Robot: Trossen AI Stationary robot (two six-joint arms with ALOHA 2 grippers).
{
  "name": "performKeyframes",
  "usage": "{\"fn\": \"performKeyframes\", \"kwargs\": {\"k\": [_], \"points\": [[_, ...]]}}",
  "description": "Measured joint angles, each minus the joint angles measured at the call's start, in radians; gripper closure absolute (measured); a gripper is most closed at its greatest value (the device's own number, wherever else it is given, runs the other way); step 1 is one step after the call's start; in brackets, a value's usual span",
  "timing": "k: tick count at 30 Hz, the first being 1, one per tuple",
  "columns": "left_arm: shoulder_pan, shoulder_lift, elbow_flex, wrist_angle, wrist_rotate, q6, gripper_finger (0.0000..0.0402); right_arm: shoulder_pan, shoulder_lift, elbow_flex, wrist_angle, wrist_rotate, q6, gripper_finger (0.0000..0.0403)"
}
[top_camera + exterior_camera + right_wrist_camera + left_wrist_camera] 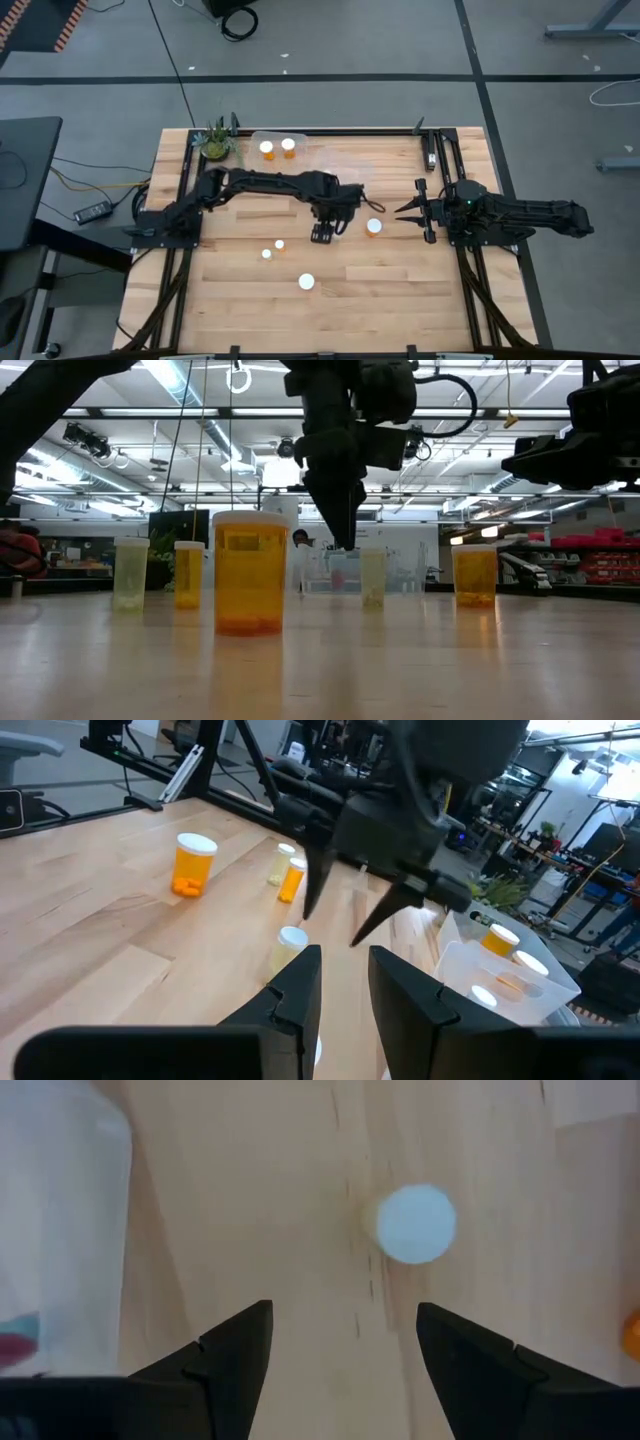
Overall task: Pick and place medicine bottles into bin by pill shape (circle, oval)
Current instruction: Put the right yellow pill bottle into the right transparent bin
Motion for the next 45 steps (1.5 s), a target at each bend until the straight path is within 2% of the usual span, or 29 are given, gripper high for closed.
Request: {"fn": "performKeyframes", "kwargs": {"k": [27,45], "points": [[-0.072,0.090,0.000,0.125,-0.025,-0.052,0.0146,0.000,0.016,0.000,0.000,0.000,0.000,0.0310],[-0.077,0.098,0.000,0.162,-0.024,-0.051,0.0225,0.000,0.026,0.000,0.000,0.000,0.000,0.0310]]}}
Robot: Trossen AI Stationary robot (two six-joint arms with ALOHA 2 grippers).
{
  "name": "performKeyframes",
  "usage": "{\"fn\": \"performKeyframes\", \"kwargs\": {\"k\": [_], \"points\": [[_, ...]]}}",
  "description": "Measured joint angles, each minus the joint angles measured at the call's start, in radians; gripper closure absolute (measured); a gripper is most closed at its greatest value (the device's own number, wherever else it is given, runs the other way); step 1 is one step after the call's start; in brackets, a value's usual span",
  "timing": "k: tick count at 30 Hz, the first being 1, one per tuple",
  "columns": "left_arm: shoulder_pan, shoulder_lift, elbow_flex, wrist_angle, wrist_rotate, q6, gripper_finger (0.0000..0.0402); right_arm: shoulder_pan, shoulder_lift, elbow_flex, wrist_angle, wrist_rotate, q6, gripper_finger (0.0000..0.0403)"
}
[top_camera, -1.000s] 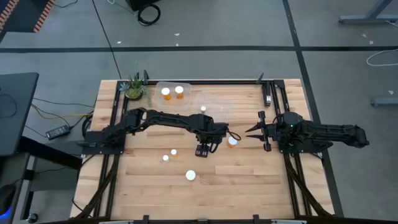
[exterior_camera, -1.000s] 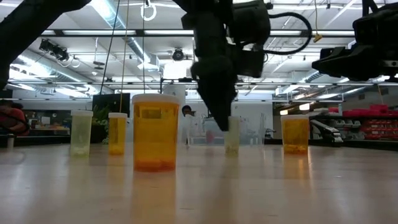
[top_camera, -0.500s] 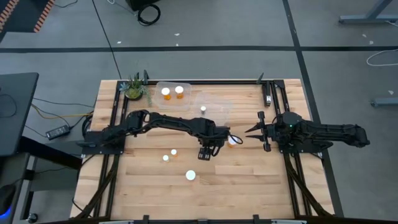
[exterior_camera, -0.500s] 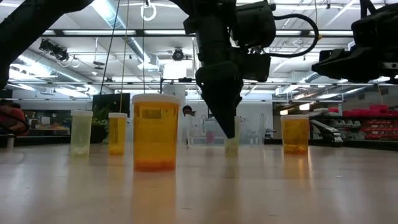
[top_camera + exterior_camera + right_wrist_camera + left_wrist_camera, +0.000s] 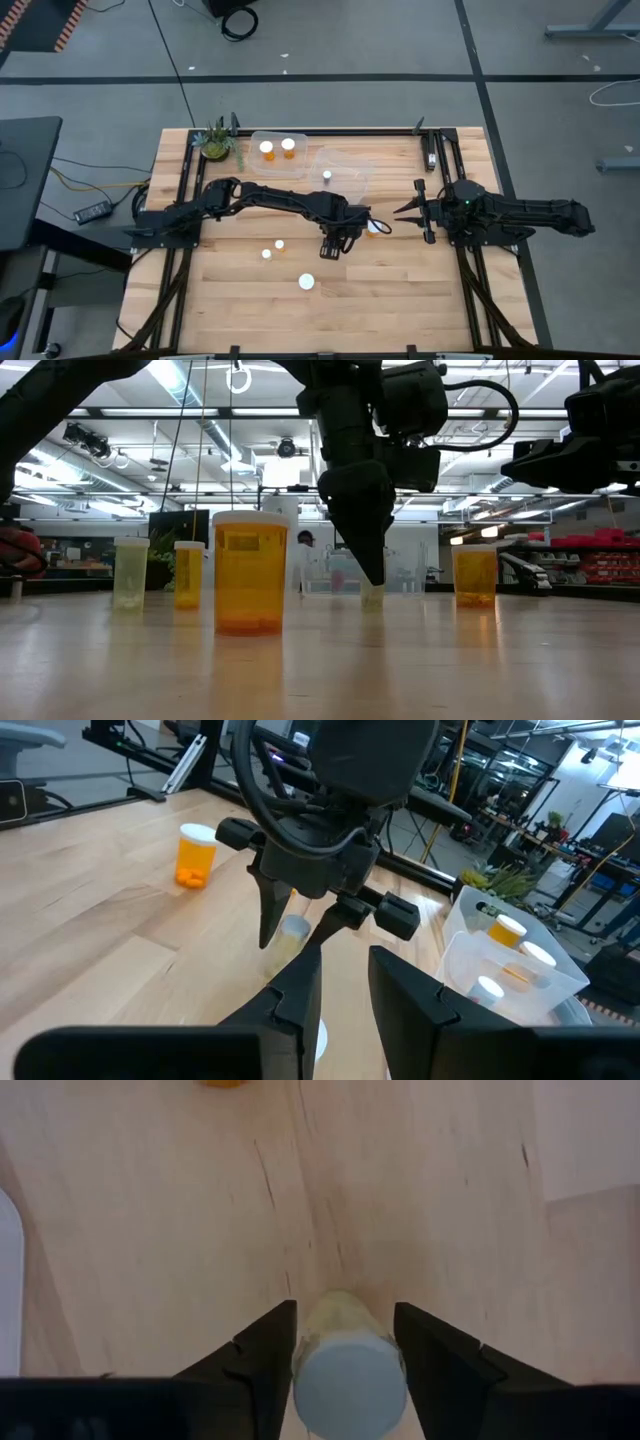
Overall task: Pick and place medicine bottles into bin by pill shape (circle, oval)
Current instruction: Put the right yellow pill bottle into the right transparent bin
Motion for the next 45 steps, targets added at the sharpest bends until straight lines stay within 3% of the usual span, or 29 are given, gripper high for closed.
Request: {"fn": "performKeyframes", "kwargs": {"k": [12,21,29,37,45], "points": [[0.000,0.000,0.000,0.000,0.000,0.001,0.0285,0.000,0.000,0.000,0.000,0.000,0.000,0.0310],[0.012,-0.010,0.006,-0.017,-0.010,0.033,0.0270,0.000,0.000,0.000,0.000,0.000,0.000,0.0310],[0.072,-0.019,0.132,-0.123,-0.017,0.037,0.0288,0.000,0.000,0.000,0.000,0.000,0.000,0.0310],[0.151,-0.020,0.266,-0.158,-0.027,0.052,0.0269,0.000,0.000,0.000,0.000,0.000,0.000,0.0310],[0.247,-0.011,0.287,-0.101,-0.054,0.074,0.0285,0.000,0.000,0.000,0.000,0.000,0.000,0.0310]]}}
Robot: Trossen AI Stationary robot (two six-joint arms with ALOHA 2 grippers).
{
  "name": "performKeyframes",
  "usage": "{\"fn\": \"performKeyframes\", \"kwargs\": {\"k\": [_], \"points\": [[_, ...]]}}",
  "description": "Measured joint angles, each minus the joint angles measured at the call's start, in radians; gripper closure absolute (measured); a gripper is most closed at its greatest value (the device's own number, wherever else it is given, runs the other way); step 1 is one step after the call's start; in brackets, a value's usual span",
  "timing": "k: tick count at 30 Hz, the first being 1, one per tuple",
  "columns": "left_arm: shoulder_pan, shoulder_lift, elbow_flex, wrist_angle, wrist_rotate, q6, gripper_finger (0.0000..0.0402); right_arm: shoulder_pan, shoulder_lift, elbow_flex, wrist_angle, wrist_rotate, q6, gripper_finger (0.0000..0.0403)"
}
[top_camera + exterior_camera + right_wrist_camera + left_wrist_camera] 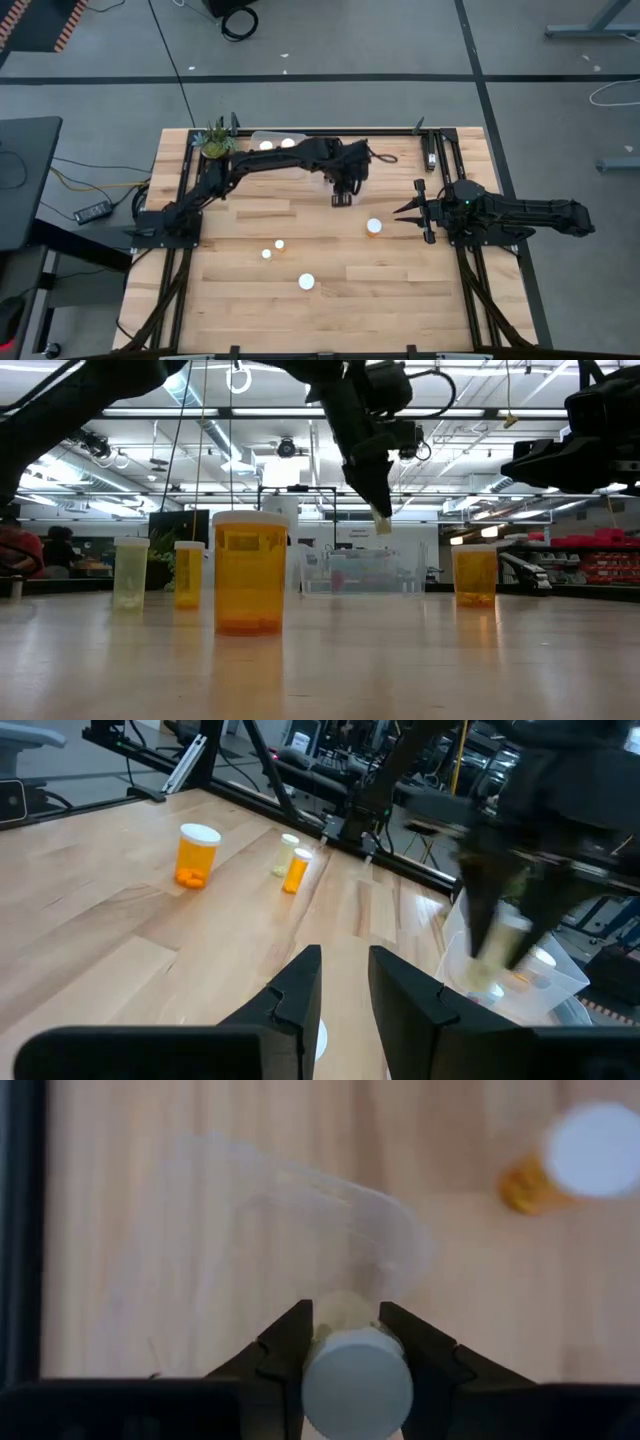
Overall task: Pick and place medicine bottles into bin by pill shape (circle, oval)
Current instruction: Put the right yellow pill bottle into the right transparent bin
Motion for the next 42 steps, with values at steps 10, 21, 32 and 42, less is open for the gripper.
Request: {"fn": "performKeyframes", "kwargs": {"k": [10,21,32,42], "points": [[0.061,0.092,-0.002,0.099,0.002,-0.037,0.0274,0.000,0.000,0.000,0.000,0.000,0.000,0.0310],[0.056,0.145,-0.002,0.085,0.006,-0.133,0.0269,0.000,0.000,0.000,-0.001,0.000,0.000,0.0310],[0.044,0.170,-0.003,0.071,0.016,-0.147,0.0275,0.000,0.000,0.000,0.000,0.000,0.000,0.0310],[0.042,0.169,-0.002,0.066,0.010,-0.119,0.0212,0.000,0.000,0.000,0.000,0.000,0.000,0.0310]]}}
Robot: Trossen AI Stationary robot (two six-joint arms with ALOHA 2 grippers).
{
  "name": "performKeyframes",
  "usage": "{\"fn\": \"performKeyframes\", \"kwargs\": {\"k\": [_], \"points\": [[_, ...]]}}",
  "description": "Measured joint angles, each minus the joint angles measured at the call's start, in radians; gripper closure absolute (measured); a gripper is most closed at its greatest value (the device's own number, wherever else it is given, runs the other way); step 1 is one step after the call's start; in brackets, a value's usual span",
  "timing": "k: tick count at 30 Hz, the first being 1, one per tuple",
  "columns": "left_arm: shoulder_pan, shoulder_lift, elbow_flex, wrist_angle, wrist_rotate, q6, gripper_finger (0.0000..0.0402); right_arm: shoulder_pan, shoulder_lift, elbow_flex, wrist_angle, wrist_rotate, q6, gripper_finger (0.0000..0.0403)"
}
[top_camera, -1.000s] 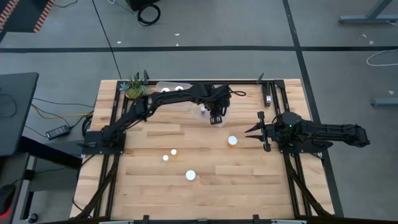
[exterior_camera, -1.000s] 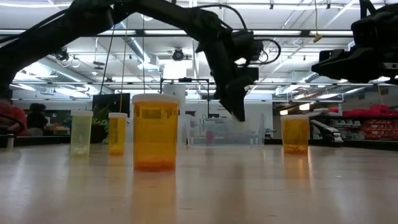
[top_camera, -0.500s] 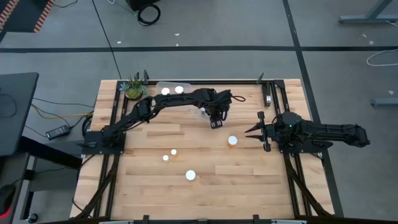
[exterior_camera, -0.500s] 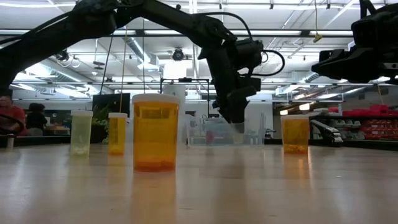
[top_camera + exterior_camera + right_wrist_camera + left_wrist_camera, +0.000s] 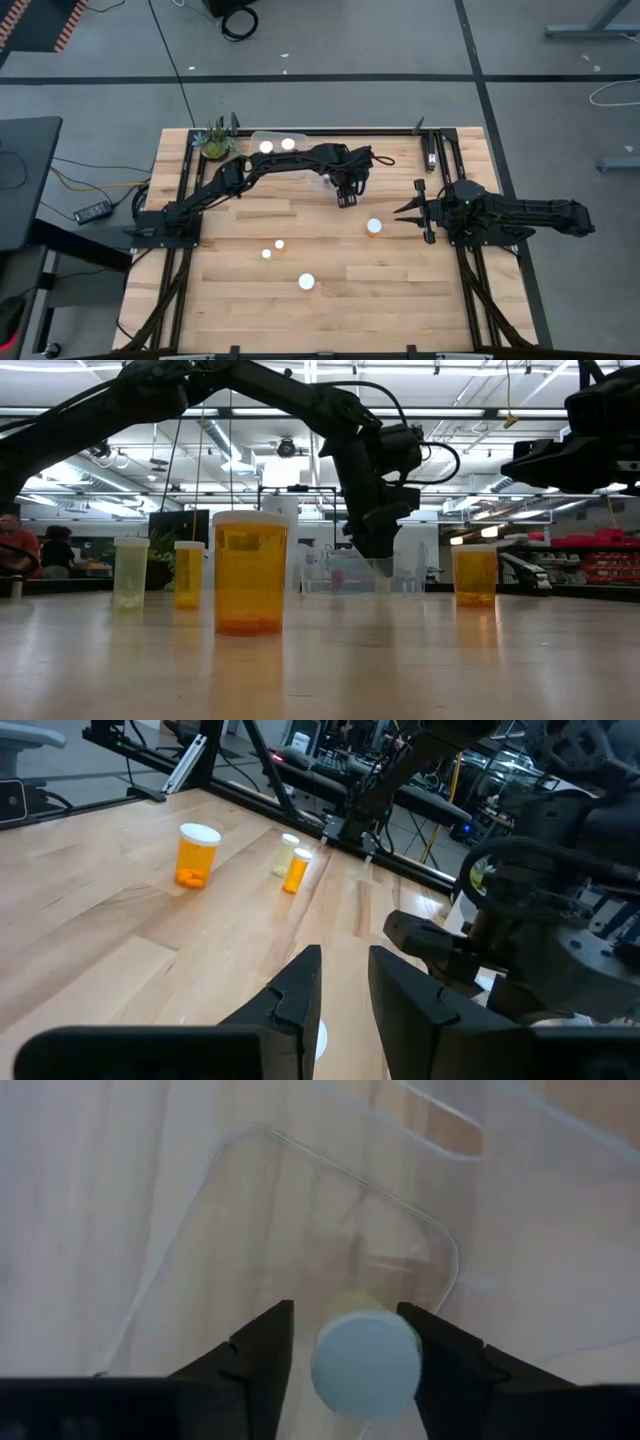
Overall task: Pick and place medicine bottles into bin by pill shape (circle, oval)
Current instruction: Put the right yellow pill bottle into the right transparent bin, then put the top big orange pill bottle into the left transparent bin
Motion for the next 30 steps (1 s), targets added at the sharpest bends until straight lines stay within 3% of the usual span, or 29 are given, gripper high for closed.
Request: {"fn": "performKeyframes", "kwargs": {"k": [9,18,30], "points": [[-0.003,-0.008,0.132,-0.103,-0.058,0.030,0.0176,0.000,0.000,0.000,0.000,0.000,0.000,0.0310],[-0.044,-0.070,0.120,-0.137,-0.058,0.110,0.0164,0.000,0.000,0.000,0.000,0.000,0.000,0.0310],[-0.138,-0.072,0.109,-0.127,0.084,0.162,0.0164,0.000,0.000,0.000,-0.001,0.000,0.000,0.0310]]}}
